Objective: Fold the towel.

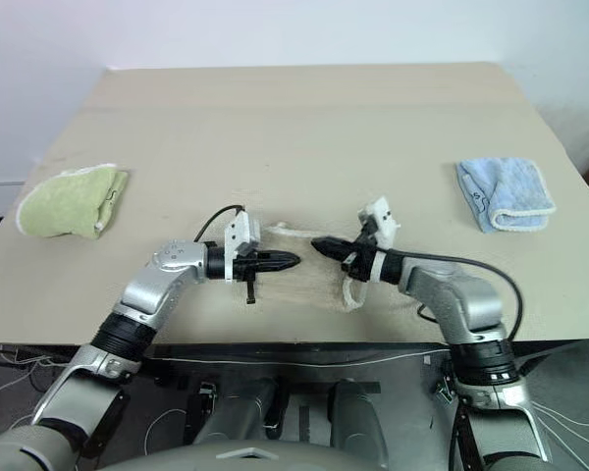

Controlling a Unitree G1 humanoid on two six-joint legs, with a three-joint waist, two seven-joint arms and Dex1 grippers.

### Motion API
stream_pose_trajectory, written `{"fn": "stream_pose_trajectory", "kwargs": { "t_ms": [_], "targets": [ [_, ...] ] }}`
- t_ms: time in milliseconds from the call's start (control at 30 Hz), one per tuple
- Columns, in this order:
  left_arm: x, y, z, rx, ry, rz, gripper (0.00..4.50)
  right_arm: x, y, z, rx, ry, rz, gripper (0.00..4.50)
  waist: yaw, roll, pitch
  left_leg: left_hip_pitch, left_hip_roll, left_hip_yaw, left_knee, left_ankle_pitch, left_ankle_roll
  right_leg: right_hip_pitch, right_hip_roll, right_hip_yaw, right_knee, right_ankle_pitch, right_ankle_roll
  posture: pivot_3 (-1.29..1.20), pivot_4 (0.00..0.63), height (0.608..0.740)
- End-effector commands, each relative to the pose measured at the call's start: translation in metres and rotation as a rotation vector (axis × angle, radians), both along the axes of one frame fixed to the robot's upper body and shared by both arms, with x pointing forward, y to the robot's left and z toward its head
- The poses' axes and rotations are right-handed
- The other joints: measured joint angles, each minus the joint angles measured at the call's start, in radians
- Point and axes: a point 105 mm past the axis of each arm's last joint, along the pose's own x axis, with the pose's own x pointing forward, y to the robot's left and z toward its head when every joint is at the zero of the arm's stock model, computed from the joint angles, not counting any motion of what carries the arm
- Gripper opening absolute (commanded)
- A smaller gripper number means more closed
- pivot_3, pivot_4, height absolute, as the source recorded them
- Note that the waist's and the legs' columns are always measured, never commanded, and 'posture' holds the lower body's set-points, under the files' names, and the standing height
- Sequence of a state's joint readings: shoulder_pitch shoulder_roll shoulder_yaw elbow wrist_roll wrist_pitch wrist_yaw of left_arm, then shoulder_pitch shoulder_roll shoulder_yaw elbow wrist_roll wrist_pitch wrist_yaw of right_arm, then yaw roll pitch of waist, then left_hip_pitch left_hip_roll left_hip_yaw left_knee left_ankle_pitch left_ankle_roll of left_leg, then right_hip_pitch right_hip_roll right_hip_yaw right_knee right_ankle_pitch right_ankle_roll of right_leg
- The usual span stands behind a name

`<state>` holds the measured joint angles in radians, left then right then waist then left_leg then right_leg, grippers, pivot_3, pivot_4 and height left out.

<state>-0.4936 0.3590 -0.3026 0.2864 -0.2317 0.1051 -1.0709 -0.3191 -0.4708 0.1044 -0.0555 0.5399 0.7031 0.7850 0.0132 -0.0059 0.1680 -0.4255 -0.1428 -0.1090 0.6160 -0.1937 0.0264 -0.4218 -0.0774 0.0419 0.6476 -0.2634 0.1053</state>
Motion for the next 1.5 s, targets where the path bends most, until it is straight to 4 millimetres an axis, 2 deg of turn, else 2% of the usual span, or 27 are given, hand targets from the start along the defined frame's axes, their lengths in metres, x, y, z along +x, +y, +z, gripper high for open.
{"fn": "stream_pose_trajectory", "kwargs": {
  "t_ms": [33, 133, 167, 233, 333, 467, 567, 633, 800, 833, 933, 1033, 1167, 1267, 1400, 1500],
  "targets": [
    [0.002, 0.006, -0.017, 0.030, 0.021, 0.037, 0.01, -0.006, 0.007, -0.021, -0.077, -0.008, 0.052, 0.03, -0.002, -0.001, -0.004, 0.000, 0.000, 0.000, 0.000, 0.000, 0.000, 0.000, 0.000, 0.000, 0.000, 0.000, 0.000, 0.00, 0.150, 0.740],
    [0.011, 0.008, -0.013, -0.028, 0.050, 0.107, 0.01, -0.010, 0.009, -0.020, -0.057, 0.013, 0.093, 0.03, -0.002, 0.000, -0.005, 0.011, 0.000, 0.000, -0.001, -0.002, -0.002, 0.010, 0.000, 0.000, -0.001, 0.000, 0.000, 0.00, 0.150, 0.740],
    [0.013, 0.007, -0.008, -0.061, 0.065, 0.121, 0.00, -0.013, 0.010, -0.015, -0.043, 0.012, 0.126, 0.20, -0.003, 0.000, -0.005, 0.016, 0.000, -0.001, -0.001, -0.002, -0.001, 0.017, 0.000, -0.001, -0.002, -0.001, 0.000, 0.00, 0.150, 0.740],
    [0.017, 0.007, 0.000, -0.105, 0.082, 0.140, 0.00, -0.011, 0.006, -0.004, -0.020, -0.007, 0.136, 0.56, -0.003, -0.001, -0.005, 0.017, 0.000, -0.002, -0.001, -0.002, -0.001, 0.019, 0.000, -0.001, -0.002, -0.003, -0.003, 0.00, 0.150, 0.740],
    [0.021, 0.009, 0.010, -0.151, 0.091, 0.160, 0.00, -0.006, 0.000, 0.013, -0.007, -0.047, 0.137, 1.50, -0.005, -0.001, -0.005, 0.017, 0.000, -0.002, -0.001, -0.002, -0.001, 0.019, 0.000, -0.001, -0.002, -0.003, -0.003, 0.00, 0.150, 0.740],
    [0.017, 0.009, 0.037, -0.228, 0.009, 0.139, 0.91, -0.001, -0.006, 0.038, 0.032, -0.090, 0.138, 2.85, -0.006, -0.001, -0.004, 0.015, 0.000, -0.002, -0.001, -0.002, -0.001, 0.016, 0.000, -0.001, -0.002, -0.001, 0.001, 0.00, 0.150, 0.740],
    [0.009, 0.009, 0.051, -0.257, 0.001, 0.115, 1.97, -0.001, -0.009, 0.050, 0.041, -0.111, 0.148, 3.89, -0.004, -0.001, -0.004, 0.013, 0.000, -0.002, -0.001, -0.002, -0.001, 0.014, 0.000, -0.001, -0.002, -0.001, 0.001, 0.00, 0.150, 0.740],
    [0.002, 0.011, 0.069, -0.313, 0.018, 0.102, 2.67, -0.001, -0.013, 0.057, 0.037, -0.119, 0.151, 4.50, -0.003, -0.001, -0.004, 0.012, 0.000, -0.002, -0.002, -0.002, -0.001, 0.013, 0.000, -0.001, -0.002, -0.001, 0.001, 0.00, 0.150, 0.740],
    [-0.002, 0.026, 0.106, -0.389, 0.211, 0.154, 4.40, 0.004, -0.028, 0.072, 0.061, -0.093, 0.105, 4.50, -0.004, -0.001, -0.003, 0.011, 0.000, -0.002, -0.001, -0.002, -0.001, 0.012, 0.000, -0.001, -0.002, -0.001, 0.001, 0.00, 0.150, 0.740],
    [-0.005, 0.032, 0.107, -0.370, 0.240, 0.156, 4.48, 0.006, -0.035, 0.073, 0.064, -0.072, 0.079, 4.50, -0.006, -0.001, -0.003, 0.011, 0.000, -0.002, -0.001, -0.002, -0.001, 0.012, 0.000, -0.001, -0.002, -0.001, 0.001, 0.00, 0.150, 0.740],
    [-0.011, 0.044, 0.102, -0.302, 0.265, 0.171, 4.48, 0.009, -0.050, 0.074, 0.074, -0.017, 0.037, 4.50, -0.007, -0.001, -0.003, 0.011, 0.000, -0.002, -0.002, -0.002, -0.001, 0.012, 0.000, -0.001, -0.002, -0.002, 0.001, 0.00, 0.150, 0.740],
    [-0.014, 0.063, 0.076, -0.157, 0.271, 0.252, 4.48, 0.010, -0.071, 0.071, 0.071, 0.097, -0.027, 4.50, -0.007, -0.001, -0.003, 0.011, 0.000, -0.002, -0.003, -0.002, -0.001, 0.012, 0.000, -0.001, -0.003, -0.002, 0.001, 0.00, 0.150, 0.740],
    [-0.025, 0.064, 0.068, -0.137, 0.277, 0.247, 4.48, 0.009, -0.087, 0.066, 0.076, 0.228, -0.079, 4.50, -0.002, -0.001, -0.003, 0.010, 0.000, -0.002, -0.003, -0.003, -0.001, 0.012, -0.001, -0.001, -0.004, -0.002, 0.000, 0.00, 0.150, 0.740],
    [-0.028, 0.064, 0.060, -0.125, 0.289, 0.259, 4.48, 0.003, -0.086, 0.052, 0.041, 0.305, -0.069, 4.50, 0.000, -0.001, -0.003, 0.008, 0.000, -0.002, -0.003, -0.003, 0.000, 0.012, -0.001, -0.002, -0.006, -0.003, -0.002, 0.00, 0.150, 0.740],
    [-0.021, 0.069, 0.051, -0.129, 0.331, 0.338, 4.48, -0.001, -0.082, 0.038, 0.056, 0.380, -0.066, 4.50, -0.002, -0.001, -0.003, 0.007, 0.000, -0.002, -0.003, -0.004, 0.001, 0.011, -0.001, -0.002, -0.008, -0.003, -0.002, 0.00, 0.150, 0.740],
    [-0.024, 0.070, 0.046, -0.124, 0.353, 0.348, 4.48, -0.013, -0.079, 0.020, 0.028, 0.457, -0.059, 4.50, -0.001, -0.001, -0.003, 0.003, 0.000, -0.002, -0.003, -0.004, 0.001, 0.007, -0.001, -0.002, -0.009, -0.001, 0.001, 0.00, 0.150, 0.740]
  ]
}}
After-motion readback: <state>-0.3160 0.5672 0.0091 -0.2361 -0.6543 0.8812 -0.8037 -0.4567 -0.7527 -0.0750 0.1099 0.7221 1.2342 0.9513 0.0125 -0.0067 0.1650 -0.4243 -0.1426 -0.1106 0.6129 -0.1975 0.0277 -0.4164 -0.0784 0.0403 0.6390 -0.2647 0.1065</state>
